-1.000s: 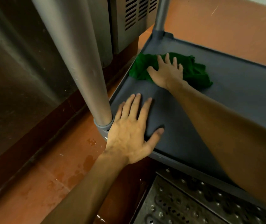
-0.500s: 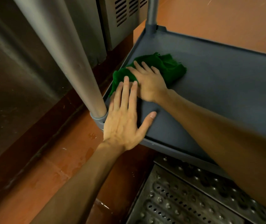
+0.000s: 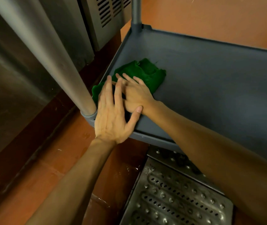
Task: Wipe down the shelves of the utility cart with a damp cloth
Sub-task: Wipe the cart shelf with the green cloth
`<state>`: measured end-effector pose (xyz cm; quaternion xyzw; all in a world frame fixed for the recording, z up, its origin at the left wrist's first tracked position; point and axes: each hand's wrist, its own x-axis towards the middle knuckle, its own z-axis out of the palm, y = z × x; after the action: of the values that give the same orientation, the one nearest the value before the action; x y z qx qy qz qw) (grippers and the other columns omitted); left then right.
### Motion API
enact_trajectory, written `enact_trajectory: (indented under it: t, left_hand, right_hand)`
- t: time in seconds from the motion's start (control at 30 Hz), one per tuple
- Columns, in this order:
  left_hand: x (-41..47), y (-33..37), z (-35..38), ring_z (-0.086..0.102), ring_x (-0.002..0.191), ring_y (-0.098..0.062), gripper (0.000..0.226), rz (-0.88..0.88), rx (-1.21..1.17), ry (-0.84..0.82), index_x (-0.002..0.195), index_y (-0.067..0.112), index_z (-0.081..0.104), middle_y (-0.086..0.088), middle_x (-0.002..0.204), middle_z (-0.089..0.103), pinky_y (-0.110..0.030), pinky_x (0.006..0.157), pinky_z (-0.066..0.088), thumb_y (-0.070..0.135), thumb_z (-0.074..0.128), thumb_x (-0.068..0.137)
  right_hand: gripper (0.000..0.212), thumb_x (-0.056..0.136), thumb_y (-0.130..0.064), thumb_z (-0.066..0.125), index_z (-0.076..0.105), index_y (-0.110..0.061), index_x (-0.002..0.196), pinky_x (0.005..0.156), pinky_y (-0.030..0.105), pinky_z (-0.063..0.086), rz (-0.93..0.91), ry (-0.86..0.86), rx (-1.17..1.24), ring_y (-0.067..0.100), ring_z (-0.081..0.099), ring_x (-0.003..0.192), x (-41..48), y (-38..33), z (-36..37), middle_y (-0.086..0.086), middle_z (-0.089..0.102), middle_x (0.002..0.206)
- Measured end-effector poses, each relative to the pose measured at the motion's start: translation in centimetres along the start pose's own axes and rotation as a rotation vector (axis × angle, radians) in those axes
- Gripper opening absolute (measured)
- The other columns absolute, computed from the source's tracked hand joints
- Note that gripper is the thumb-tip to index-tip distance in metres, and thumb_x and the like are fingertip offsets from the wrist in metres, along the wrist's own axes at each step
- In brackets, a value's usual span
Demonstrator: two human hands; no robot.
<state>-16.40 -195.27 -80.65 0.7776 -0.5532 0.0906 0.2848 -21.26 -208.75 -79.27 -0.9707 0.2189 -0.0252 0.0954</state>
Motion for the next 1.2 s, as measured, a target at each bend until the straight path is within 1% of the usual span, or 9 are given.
enact_trajectory:
  t: [0.13, 0.27, 0.4, 0.5, 0.7, 0.83, 0.97, 1.1, 1.2]
  left_hand:
    - [0.0, 0.1, -0.1, 0.015, 0.154, -0.029, 0.086, -0.008, -0.004, 0.010, 0.157, 0.009, 0.017, -0.022, 0.164, 0.014, -0.043, 0.125, 0.017, 0.066, 0.037, 0.097]
    - [-0.1, 0.2, -0.2, 0.018, 0.153, -0.030, 0.085, 0.002, 0.007, 0.002, 0.157, 0.008, 0.018, -0.021, 0.164, 0.015, -0.046, 0.123, 0.022, 0.065, 0.037, 0.097]
    - [-0.1, 0.2, -0.3, 0.019, 0.152, -0.031, 0.083, -0.001, 0.010, -0.011, 0.157, 0.009, 0.017, -0.020, 0.165, 0.014, -0.049, 0.121, 0.024, 0.065, 0.034, 0.098]
    - [-0.1, 0.3, -0.5, 0.018, 0.152, -0.033, 0.082, -0.007, 0.019, -0.037, 0.158, 0.012, 0.016, -0.019, 0.165, 0.011, -0.051, 0.121, 0.024, 0.065, 0.032, 0.097]
    - [-0.1, 0.3, -0.8, 0.019, 0.152, -0.030, 0.080, -0.006, 0.015, -0.087, 0.158, 0.014, 0.015, -0.017, 0.165, 0.015, -0.049, 0.122, 0.021, 0.065, 0.028, 0.098]
    - [-0.1, 0.0, -0.7, 0.018, 0.152, -0.027, 0.077, 0.005, -0.009, -0.111, 0.159, 0.019, 0.012, -0.014, 0.165, 0.018, -0.045, 0.123, 0.019, 0.065, 0.026, 0.099]
    - [-0.1, -0.3, -0.7, 0.022, 0.151, -0.030, 0.073, 0.020, -0.004, -0.135, 0.159, 0.022, 0.012, -0.015, 0.163, 0.022, -0.047, 0.122, 0.021, 0.063, 0.025, 0.101]
    - [-0.2, -0.2, -0.7, 0.024, 0.150, -0.031, 0.071, 0.015, -0.002, -0.147, 0.159, 0.020, 0.015, -0.017, 0.162, 0.025, -0.049, 0.121, 0.023, 0.060, 0.024, 0.101]
    - [-0.2, -0.1, -0.9, 0.025, 0.149, -0.032, 0.070, 0.014, -0.001, -0.157, 0.158, 0.019, 0.017, -0.017, 0.162, 0.025, -0.049, 0.122, 0.023, 0.060, 0.023, 0.101]
  right_hand:
    - [0.060, 0.098, -0.049, 0.028, 0.022, -0.029, 0.155, 0.122, 0.040, 0.008, 0.017, 0.002, 0.035, 0.013, 0.006, 0.151, -1.5, -0.5, -0.1, -0.006, 0.013, 0.164]
    - [0.062, 0.098, -0.053, 0.030, 0.022, -0.029, 0.155, 0.122, 0.040, 0.008, 0.021, -0.017, 0.069, 0.015, 0.008, 0.151, -3.0, -0.3, -0.5, -0.003, 0.015, 0.164]
    - [0.060, 0.099, -0.052, 0.034, 0.025, -0.029, 0.153, 0.121, 0.038, 0.004, 0.045, 0.035, 0.059, 0.016, 0.009, 0.150, -5.4, -0.1, 0.0, 0.000, 0.015, 0.163]
    - [0.059, 0.098, -0.047, 0.039, 0.027, -0.029, 0.152, 0.120, 0.037, 0.002, 0.067, 0.053, 0.051, 0.016, 0.010, 0.150, -7.0, 0.3, 0.0, 0.000, 0.016, 0.163]
    - [0.061, 0.094, -0.049, 0.044, 0.035, -0.026, 0.150, 0.120, 0.037, 0.004, 0.056, 0.056, 0.033, 0.020, 0.018, 0.148, -10.8, 2.1, -1.0, 0.002, 0.024, 0.161]
    - [0.060, 0.093, -0.044, 0.049, 0.041, -0.023, 0.148, 0.119, 0.037, 0.006, 0.070, 0.064, 0.017, 0.023, 0.023, 0.146, -13.2, 3.4, -1.6, 0.004, 0.031, 0.158]
    - [0.057, 0.093, -0.040, 0.050, 0.045, -0.020, 0.146, 0.118, 0.037, 0.010, 0.085, 0.071, 0.002, 0.023, 0.026, 0.144, -15.6, 5.0, -2.0, 0.005, 0.034, 0.156]
    - [0.055, 0.089, -0.039, 0.050, 0.052, -0.016, 0.139, 0.118, 0.040, 0.018, 0.102, 0.088, -0.011, 0.022, 0.033, 0.140, -18.4, 6.9, -2.6, 0.005, 0.042, 0.151]
    - [0.055, 0.088, -0.040, 0.048, 0.054, -0.015, 0.137, 0.115, 0.042, 0.022, 0.152, 0.106, -0.045, 0.025, 0.038, 0.136, -20.6, 8.4, -3.0, 0.007, 0.047, 0.144]
